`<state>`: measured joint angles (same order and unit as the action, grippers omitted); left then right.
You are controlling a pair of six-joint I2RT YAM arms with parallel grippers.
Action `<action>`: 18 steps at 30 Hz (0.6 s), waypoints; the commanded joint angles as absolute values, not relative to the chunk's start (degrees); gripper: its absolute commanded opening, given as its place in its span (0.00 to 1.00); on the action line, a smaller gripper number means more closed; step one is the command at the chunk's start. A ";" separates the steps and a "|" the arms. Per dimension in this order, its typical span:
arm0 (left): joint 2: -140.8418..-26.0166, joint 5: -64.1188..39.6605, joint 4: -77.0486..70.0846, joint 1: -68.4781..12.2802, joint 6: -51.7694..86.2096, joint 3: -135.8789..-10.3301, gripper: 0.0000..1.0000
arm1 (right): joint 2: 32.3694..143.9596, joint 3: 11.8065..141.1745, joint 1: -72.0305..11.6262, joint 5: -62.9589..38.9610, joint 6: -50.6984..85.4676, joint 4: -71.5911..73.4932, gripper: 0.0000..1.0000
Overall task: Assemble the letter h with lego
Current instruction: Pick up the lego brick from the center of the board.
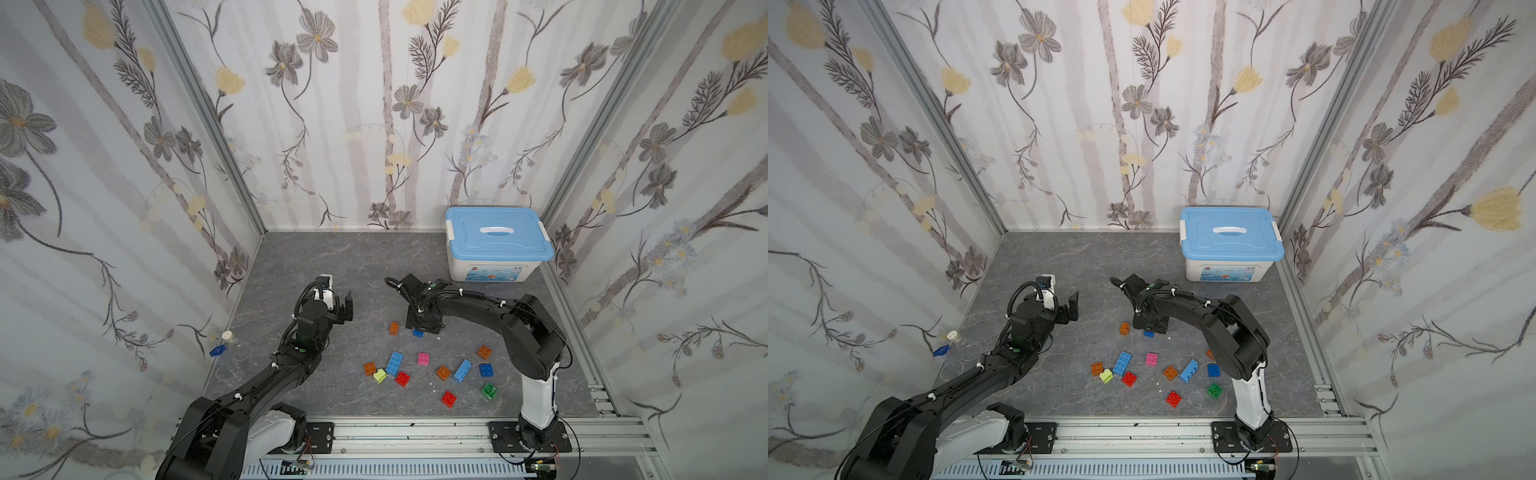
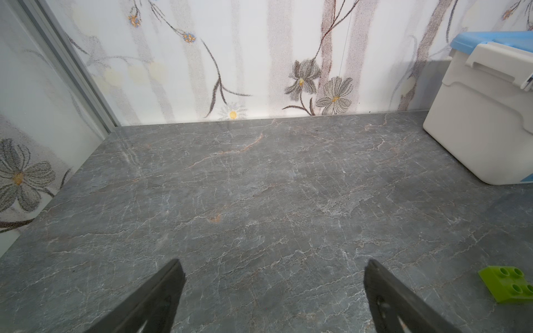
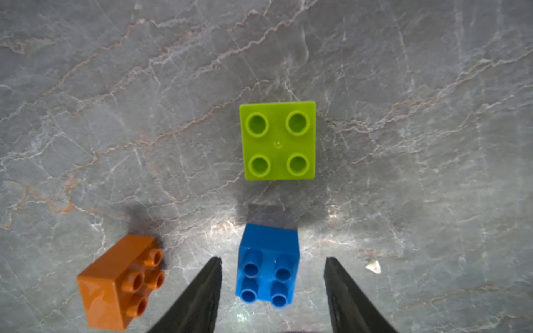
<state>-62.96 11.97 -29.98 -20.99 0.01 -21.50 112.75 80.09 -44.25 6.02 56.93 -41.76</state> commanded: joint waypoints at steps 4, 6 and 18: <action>-63.49 12.41 -31.15 -20.96 -0.34 -22.13 1.00 | 114.23 80.12 -44.31 7.31 59.01 -40.00 0.53; -63.39 12.21 -31.13 -20.97 -0.41 -22.11 1.00 | 114.67 80.00 -44.30 6.83 59.27 -39.53 0.48; -63.98 12.29 -30.55 -21.05 -0.43 -22.75 1.00 | 110.75 82.98 -44.08 12.46 54.67 -45.21 0.30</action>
<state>-63.77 11.94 -29.78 -20.99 0.01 -22.13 112.07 81.84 -44.38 8.84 56.53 -42.19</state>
